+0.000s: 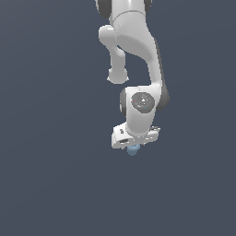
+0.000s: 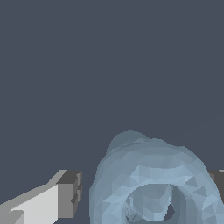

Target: Pick up the object and move it to a goal position.

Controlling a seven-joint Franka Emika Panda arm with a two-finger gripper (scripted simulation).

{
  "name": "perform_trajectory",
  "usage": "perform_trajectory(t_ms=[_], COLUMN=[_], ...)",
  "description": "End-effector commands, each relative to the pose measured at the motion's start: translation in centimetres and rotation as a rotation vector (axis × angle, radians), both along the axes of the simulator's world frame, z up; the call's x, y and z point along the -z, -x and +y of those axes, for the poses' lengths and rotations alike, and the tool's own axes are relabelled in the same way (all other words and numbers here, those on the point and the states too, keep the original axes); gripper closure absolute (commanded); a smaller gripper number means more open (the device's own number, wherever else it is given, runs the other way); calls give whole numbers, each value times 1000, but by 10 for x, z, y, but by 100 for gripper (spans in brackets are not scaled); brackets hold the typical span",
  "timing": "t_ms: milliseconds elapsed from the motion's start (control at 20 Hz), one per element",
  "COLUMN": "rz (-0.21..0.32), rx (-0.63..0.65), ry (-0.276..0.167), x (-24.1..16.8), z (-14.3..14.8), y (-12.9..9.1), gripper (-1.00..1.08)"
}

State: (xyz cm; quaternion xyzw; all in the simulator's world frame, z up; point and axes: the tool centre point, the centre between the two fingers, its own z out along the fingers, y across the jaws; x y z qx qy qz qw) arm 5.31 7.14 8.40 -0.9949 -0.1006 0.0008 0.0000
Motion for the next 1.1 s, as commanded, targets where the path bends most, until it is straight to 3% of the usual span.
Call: perform_trajectory(t_ms=[0,650,1050], rz=[-2,-2,-2], rx=[0,0,0], ry=[0,0,0], x=[0,-3,-32], z=[0,1,18], y=[-1,-2,-12], gripper=[108,108,108])
